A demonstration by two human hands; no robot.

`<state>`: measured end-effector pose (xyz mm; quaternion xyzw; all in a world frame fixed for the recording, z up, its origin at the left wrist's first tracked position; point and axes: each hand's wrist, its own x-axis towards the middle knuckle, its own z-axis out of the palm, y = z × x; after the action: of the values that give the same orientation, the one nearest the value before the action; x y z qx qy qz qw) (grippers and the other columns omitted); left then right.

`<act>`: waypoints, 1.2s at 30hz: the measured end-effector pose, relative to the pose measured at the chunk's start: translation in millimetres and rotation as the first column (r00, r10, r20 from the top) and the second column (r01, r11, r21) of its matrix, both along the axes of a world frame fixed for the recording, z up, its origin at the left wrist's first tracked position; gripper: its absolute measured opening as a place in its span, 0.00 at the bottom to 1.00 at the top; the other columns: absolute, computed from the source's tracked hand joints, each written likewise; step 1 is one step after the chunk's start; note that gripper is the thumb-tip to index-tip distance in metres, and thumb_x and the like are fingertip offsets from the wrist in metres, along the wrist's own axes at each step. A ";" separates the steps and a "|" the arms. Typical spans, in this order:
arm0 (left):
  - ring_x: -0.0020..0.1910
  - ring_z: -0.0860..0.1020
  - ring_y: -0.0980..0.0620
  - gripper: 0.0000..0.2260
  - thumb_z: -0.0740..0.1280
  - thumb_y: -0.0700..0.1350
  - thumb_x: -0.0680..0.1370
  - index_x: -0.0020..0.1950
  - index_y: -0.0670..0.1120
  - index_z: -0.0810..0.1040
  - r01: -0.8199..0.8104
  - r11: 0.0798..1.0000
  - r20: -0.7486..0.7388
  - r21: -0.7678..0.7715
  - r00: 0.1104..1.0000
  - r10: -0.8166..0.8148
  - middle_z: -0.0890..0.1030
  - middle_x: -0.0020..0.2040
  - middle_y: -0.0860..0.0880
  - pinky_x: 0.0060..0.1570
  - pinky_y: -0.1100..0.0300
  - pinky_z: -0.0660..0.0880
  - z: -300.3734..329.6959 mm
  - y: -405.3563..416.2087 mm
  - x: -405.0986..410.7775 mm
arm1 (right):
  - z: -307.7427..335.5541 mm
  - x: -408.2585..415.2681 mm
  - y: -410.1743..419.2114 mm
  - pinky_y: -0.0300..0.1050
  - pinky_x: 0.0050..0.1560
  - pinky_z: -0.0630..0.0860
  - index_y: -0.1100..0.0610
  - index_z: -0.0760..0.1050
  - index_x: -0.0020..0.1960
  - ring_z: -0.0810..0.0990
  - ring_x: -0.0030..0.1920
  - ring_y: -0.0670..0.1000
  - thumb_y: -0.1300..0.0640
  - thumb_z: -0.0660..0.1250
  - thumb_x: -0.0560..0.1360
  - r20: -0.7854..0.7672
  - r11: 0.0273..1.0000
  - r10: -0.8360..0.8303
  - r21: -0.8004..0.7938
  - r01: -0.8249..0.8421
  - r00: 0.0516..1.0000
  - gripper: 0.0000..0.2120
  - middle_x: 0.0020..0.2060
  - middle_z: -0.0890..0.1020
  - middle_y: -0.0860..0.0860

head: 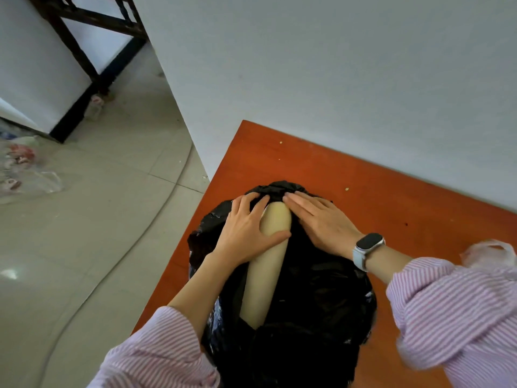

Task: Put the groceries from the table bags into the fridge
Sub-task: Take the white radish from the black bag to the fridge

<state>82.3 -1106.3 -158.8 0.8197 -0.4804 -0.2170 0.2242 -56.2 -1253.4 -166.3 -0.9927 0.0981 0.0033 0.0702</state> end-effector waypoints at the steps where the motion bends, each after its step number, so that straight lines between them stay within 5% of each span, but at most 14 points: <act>1: 0.70 0.57 0.46 0.41 0.58 0.71 0.65 0.71 0.47 0.64 -0.011 0.999 0.032 -0.032 0.999 0.012 0.63 0.70 0.46 0.66 0.49 0.64 -0.5 1.4 0.2 | -1.1 2.1 -2.5 0.53 0.66 0.67 0.57 0.57 0.73 0.62 0.72 0.54 0.63 0.58 0.74 -0.079 0.999 -0.037 0.010 0.038 0.996 0.27 0.72 0.64 0.53; 4: 0.72 0.56 0.47 0.41 0.56 0.72 0.66 0.72 0.48 0.63 -0.012 1.000 0.072 -0.026 0.997 0.014 0.61 0.72 0.47 0.69 0.49 0.60 -4.2 6.0 -1.1 | -0.5 15.2 -4.8 0.51 0.73 0.50 0.53 0.46 0.75 0.46 0.75 0.49 0.62 0.55 0.77 -0.312 0.992 -0.097 0.049 0.118 0.945 0.30 0.76 0.48 0.47; 9: 0.75 0.47 0.56 0.43 0.59 0.72 0.68 0.75 0.50 0.52 0.030 0.976 -0.133 0.218 0.991 0.000 0.53 0.76 0.54 0.73 0.49 0.38 -4.1 6.6 -0.5 | -0.9 1.9 7.6 0.52 0.73 0.39 0.53 0.41 0.75 0.39 0.75 0.51 0.60 0.52 0.79 -0.378 0.984 -0.084 0.114 0.137 0.922 0.30 0.75 0.42 0.48; 12: 0.75 0.47 0.56 0.41 0.57 0.70 0.70 0.75 0.50 0.52 0.048 0.963 -0.137 0.264 0.990 -0.011 0.52 0.77 0.53 0.73 0.49 0.39 0.2 5.5 -0.7 | 2.6 -17.4 17.9 0.48 0.72 0.37 0.53 0.44 0.75 0.39 0.75 0.50 0.58 0.52 0.79 -0.401 0.945 -0.063 0.269 0.183 0.914 0.28 0.75 0.44 0.49; 16: 0.75 0.48 0.55 0.37 0.57 0.68 0.73 0.75 0.48 0.56 -0.006 0.971 -0.055 0.237 0.998 0.020 0.54 0.76 0.52 0.73 0.50 0.40 9.5 15.4 -8.3 | 22.6 -23.0 28.2 0.46 0.73 0.49 0.53 0.57 0.73 0.49 0.75 0.48 0.58 0.55 0.79 -0.336 0.720 -0.239 0.568 0.399 0.911 0.23 0.74 0.58 0.49; 18: 0.75 0.47 0.55 0.37 0.55 0.69 0.72 0.75 0.49 0.55 0.008 0.981 -0.025 0.193 1.000 -0.003 0.52 0.77 0.52 0.72 0.51 0.39 15.0 32.1 -13.6 | 31.2 -23.6 31.6 0.49 0.74 0.51 0.53 0.55 0.74 0.51 0.75 0.50 0.57 0.58 0.78 -0.204 0.838 -0.272 0.430 0.336 0.940 0.25 0.74 0.58 0.50; 21: 0.75 0.41 0.55 0.42 0.46 0.72 0.66 0.76 0.52 0.48 0.087 0.975 0.027 0.203 0.995 -0.094 0.48 0.77 0.54 0.71 0.50 0.36 21.3 63.5 -19.6 | 39.0 -15.0 37.3 0.56 0.73 0.41 0.54 0.45 0.75 0.41 0.75 0.50 0.54 0.64 0.75 -0.163 0.990 0.029 0.139 -0.006 0.986 0.37 0.76 0.49 0.51; 25: 0.74 0.37 0.55 0.40 0.56 0.69 0.72 0.75 0.53 0.43 0.089 0.947 -0.021 0.307 0.996 -0.087 0.44 0.77 0.55 0.72 0.46 0.37 26.5 95.7 -24.9 | 37.0 13.1 42.1 0.63 0.71 0.45 0.56 0.46 0.75 0.47 0.75 0.56 0.57 0.70 0.69 -0.284 0.943 0.306 -0.041 -0.331 0.908 0.44 0.75 0.54 0.55; 29: 0.75 0.41 0.54 0.38 0.59 0.64 0.74 0.75 0.54 0.43 0.034 0.950 -0.076 0.312 0.997 -0.011 0.44 0.77 0.55 0.73 0.44 0.44 30.7 112.4 -30.6 | 38.4 39.6 48.2 0.66 0.68 0.56 0.59 0.57 0.72 0.61 0.70 0.61 0.62 0.69 0.66 -0.316 0.919 0.315 -0.132 -0.370 0.895 0.38 0.69 0.65 0.59; 32: 0.76 0.46 0.52 0.32 0.58 0.60 0.77 0.75 0.56 0.46 0.020 0.975 -0.103 0.222 0.995 0.003 0.47 0.77 0.54 0.73 0.48 0.51 32.5 123.3 -36.6 | 50.3 44.9 50.0 0.61 0.65 0.62 0.62 0.63 0.68 0.70 0.62 0.61 0.56 0.65 0.68 -0.339 0.875 0.354 -0.210 -0.437 0.872 0.30 0.64 0.70 0.60; 36: 0.75 0.54 0.52 0.22 0.52 0.55 0.81 0.74 0.58 0.52 -0.046 0.985 -0.206 0.166 0.975 0.080 0.55 0.76 0.55 0.70 0.53 0.59 33.6 133.7 -44.0 | 63.5 14.7 41.3 0.58 0.60 0.72 0.62 0.73 0.60 0.80 0.50 0.59 0.42 0.71 0.59 -0.290 0.863 0.370 -0.243 -0.442 0.882 0.35 0.51 0.80 0.59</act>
<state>38.3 -972.6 -125.2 0.8221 -0.4084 -0.3340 0.2142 -41.5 -1212.1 -102.9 -0.9822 -0.1077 0.1198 -0.0969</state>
